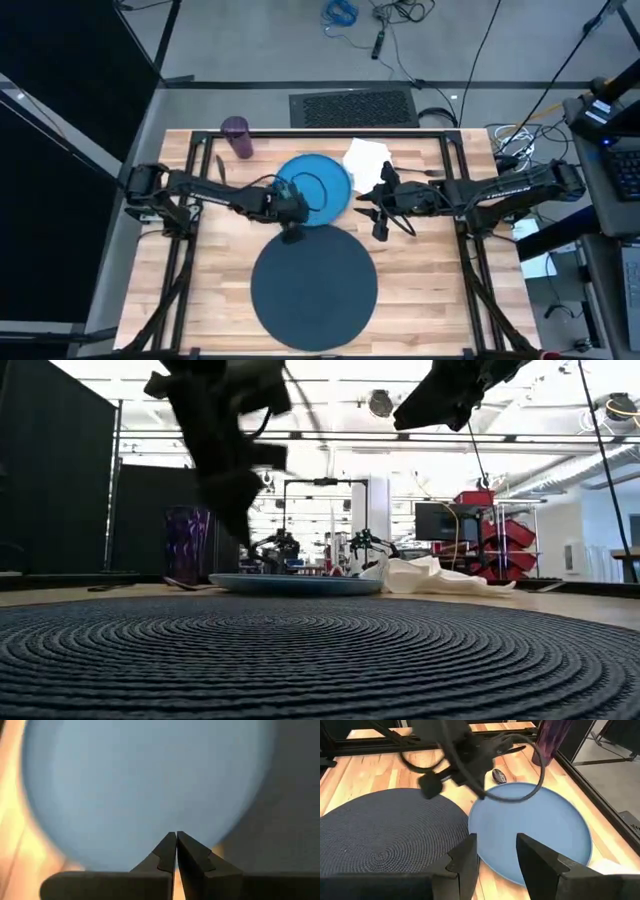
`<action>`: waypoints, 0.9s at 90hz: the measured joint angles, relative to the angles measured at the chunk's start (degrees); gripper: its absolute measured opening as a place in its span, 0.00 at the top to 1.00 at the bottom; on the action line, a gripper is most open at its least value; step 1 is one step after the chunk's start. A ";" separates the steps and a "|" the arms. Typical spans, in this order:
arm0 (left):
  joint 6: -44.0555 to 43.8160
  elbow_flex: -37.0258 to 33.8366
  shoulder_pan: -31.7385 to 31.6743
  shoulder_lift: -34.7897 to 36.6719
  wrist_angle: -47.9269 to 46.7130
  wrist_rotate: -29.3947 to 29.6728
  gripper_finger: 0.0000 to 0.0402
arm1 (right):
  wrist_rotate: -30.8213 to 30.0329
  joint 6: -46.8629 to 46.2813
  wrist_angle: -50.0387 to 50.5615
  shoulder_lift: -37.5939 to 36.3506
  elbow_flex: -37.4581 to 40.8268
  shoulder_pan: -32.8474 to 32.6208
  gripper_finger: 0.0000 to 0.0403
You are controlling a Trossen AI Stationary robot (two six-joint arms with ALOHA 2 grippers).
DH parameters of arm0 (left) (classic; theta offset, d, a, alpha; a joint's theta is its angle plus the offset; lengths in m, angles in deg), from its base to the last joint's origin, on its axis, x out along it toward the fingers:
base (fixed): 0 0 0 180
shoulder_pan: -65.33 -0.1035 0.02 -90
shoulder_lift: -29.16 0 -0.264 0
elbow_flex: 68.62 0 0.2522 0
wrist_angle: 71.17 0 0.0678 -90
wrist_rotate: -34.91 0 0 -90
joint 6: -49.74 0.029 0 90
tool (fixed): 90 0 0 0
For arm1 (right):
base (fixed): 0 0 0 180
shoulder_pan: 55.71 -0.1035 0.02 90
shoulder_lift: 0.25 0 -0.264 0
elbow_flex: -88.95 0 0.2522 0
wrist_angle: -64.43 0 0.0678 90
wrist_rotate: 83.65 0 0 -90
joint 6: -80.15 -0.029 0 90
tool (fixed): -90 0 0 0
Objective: Set table place
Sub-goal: Put the blue plate on the placemat
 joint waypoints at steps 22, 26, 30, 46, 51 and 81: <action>-5.64 -1.43 -4.51 6.78 -2.88 2.47 1.00 | 0.00 0.47 1.24 0.02 0.00 -0.01 0.69; -5.50 -1.69 -5.83 9.04 -3.15 3.49 1.00 | 0.00 0.64 1.98 0.02 0.00 -0.02 0.69; -5.42 -1.73 -7.29 11.48 -2.84 4.23 1.00 | 0.00 0.69 2.71 0.02 0.00 -0.01 0.69; -5.81 -4.70 -17.55 21.28 7.07 -1.72 1.00 | 0.01 2.26 4.54 0.04 0.00 0.00 0.69; -7.27 -6.49 -22.17 22.52 10.80 -9.63 1.00 | 0.00 2.78 4.72 0.04 0.00 -0.02 0.69; -11.49 -10.69 -33.41 21.74 15.03 -25.82 0.94 | -0.89 3.04 4.95 0.04 0.00 -0.02 0.69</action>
